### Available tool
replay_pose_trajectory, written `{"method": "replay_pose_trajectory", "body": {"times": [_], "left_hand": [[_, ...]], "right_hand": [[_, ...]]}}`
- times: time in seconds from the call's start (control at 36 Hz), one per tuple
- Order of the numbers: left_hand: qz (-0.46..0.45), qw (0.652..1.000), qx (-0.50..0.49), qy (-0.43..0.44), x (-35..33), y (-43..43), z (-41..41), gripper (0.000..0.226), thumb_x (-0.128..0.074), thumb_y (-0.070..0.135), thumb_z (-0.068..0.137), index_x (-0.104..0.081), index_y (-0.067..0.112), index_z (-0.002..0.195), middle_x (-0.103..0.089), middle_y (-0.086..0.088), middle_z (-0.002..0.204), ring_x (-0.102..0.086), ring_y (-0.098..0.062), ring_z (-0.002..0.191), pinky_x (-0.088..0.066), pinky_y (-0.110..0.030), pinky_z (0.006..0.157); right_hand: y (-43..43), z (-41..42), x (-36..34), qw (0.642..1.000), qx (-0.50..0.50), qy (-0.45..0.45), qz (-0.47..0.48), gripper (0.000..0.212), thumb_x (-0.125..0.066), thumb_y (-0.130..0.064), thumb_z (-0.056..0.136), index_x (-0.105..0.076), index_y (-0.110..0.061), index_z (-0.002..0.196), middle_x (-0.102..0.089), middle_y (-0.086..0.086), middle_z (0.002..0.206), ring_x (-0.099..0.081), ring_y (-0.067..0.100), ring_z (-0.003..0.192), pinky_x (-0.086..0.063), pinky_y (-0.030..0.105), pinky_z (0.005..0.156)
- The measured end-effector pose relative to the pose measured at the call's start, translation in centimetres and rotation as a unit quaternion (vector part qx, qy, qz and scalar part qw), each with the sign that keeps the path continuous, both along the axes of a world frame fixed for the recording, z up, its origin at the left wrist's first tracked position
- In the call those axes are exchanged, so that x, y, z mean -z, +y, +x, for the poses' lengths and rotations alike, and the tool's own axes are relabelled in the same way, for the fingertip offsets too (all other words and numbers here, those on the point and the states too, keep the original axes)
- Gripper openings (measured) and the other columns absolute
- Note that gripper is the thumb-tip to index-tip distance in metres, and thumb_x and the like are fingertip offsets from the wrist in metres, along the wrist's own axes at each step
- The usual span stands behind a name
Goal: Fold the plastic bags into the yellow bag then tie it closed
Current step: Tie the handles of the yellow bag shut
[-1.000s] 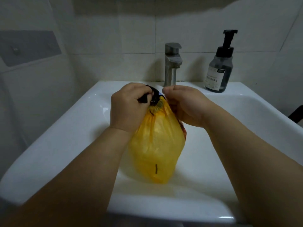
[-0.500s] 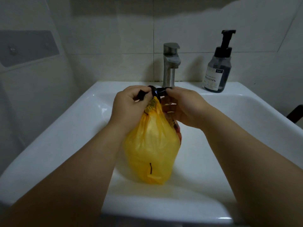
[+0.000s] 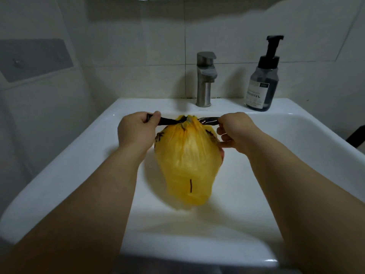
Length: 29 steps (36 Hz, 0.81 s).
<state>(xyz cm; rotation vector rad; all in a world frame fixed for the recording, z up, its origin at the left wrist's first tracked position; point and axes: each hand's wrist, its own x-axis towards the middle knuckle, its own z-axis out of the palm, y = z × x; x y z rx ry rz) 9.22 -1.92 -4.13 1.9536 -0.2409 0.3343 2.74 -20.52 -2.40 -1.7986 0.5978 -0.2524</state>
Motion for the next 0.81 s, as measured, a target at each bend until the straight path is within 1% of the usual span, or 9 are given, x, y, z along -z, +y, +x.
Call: {"method": "replay_pose_trajectory", "body": {"times": [0.06,0.17,0.33,0.39,0.47,0.53,0.64,0.72,0.81], "left_hand": [[-0.002,1.000,-0.023,0.021,0.1,0.3,0.4,0.032,-0.057,0.036,0.096,-0.065,0.017,0.071,-0.056,0.000,0.063,-0.057,-0.025,0.070,-0.048,-0.038,0.073],[0.010,0.997,-0.058,0.041,0.4,0.1,0.4,0.032,-0.054,0.037,0.097,-0.066,0.013,0.080,-0.055,0.000,0.062,-0.056,-0.025,0.072,-0.043,-0.032,0.068],[-0.048,0.998,0.009,0.039,0.3,0.2,0.6,0.029,-0.055,0.036,0.097,-0.062,0.021,0.073,-0.063,0.000,0.077,-0.064,-0.028,0.090,-0.055,-0.042,0.082],[-0.019,0.994,0.068,0.078,0.2,0.0,0.1,0.025,-0.056,0.042,0.095,-0.065,0.022,0.083,-0.065,0.002,0.089,-0.061,-0.024,0.096,-0.051,-0.031,0.075],[0.072,0.961,0.132,0.234,0.7,-0.4,-0.4,0.076,-0.057,0.071,0.078,-0.051,0.020,0.134,-0.051,0.001,0.137,-0.048,-0.025,0.125,-0.043,-0.036,0.090],[0.084,0.922,0.149,0.347,1.0,-0.2,-0.4,0.106,-0.054,0.088,0.060,-0.041,0.024,0.143,-0.041,-0.002,0.148,-0.046,-0.037,0.128,-0.047,-0.049,0.096],[0.002,0.897,0.171,0.408,1.0,-0.4,-0.5,0.067,-0.052,0.071,0.083,-0.058,0.017,0.122,-0.060,-0.013,0.118,-0.065,-0.036,0.101,-0.057,-0.049,0.084],[0.003,0.898,0.190,0.397,0.9,-0.7,-0.6,0.061,-0.052,0.065,0.087,-0.059,0.015,0.121,-0.064,-0.015,0.114,-0.069,-0.034,0.095,-0.058,-0.045,0.084],[-0.026,0.900,0.198,0.387,0.7,-0.6,-0.6,0.060,-0.051,0.063,0.089,-0.057,0.014,0.123,-0.065,-0.018,0.113,-0.070,-0.032,0.091,-0.059,-0.037,0.073]], "right_hand": [[-0.2,0.0,-0.1,1.000,0.013,0.006,0.011,0.022,-0.040,-0.007,0.097,-0.045,-0.011,0.077,-0.048,0.007,0.084,-0.052,0.022,0.083,-0.051,0.040,0.093],[-0.4,-0.1,0.3,0.999,0.030,0.015,-0.001,0.034,-0.041,-0.008,0.097,-0.048,0.002,0.129,-0.045,0.003,0.080,-0.051,0.022,0.086,-0.052,0.037,0.086],[-0.4,-0.3,0.6,0.997,0.067,-0.011,0.021,0.036,-0.045,-0.014,0.097,-0.049,0.002,0.129,-0.048,0.012,0.100,-0.050,0.025,0.089,-0.050,0.035,0.075],[-0.1,-0.6,0.8,0.997,0.025,0.011,0.071,0.037,-0.042,-0.026,0.100,-0.050,-0.002,0.127,-0.052,0.014,0.101,-0.051,0.028,0.092,-0.051,0.037,0.076],[0.3,-0.7,1.2,0.984,-0.086,0.130,0.089,0.066,-0.043,-0.056,0.095,-0.036,-0.013,0.144,-0.041,0.018,0.141,-0.044,0.043,0.124,-0.045,0.054,0.092],[0.6,-0.6,1.3,0.971,-0.126,0.191,0.075,0.083,-0.050,-0.067,0.085,-0.026,-0.022,0.149,-0.028,0.015,0.153,-0.035,0.048,0.132,-0.041,0.061,0.096],[1.0,-0.8,1.4,0.948,-0.187,0.248,0.073,0.101,-0.066,-0.073,0.065,-0.027,-0.030,0.147,-0.030,0.012,0.151,-0.035,0.047,0.132,-0.042,0.064,0.090],[1.3,-0.7,1.8,0.940,-0.237,0.240,0.056,0.124,-0.080,-0.073,0.037,-0.034,-0.030,0.144,-0.045,0.008,0.142,-0.047,0.041,0.125,-0.045,0.063,0.092],[1.5,-0.6,2.0,0.961,-0.234,0.149,-0.001,0.079,-0.085,-0.051,0.058,-0.054,-0.023,0.126,-0.063,0.006,0.122,-0.062,0.031,0.108,-0.050,0.054,0.093]]}}
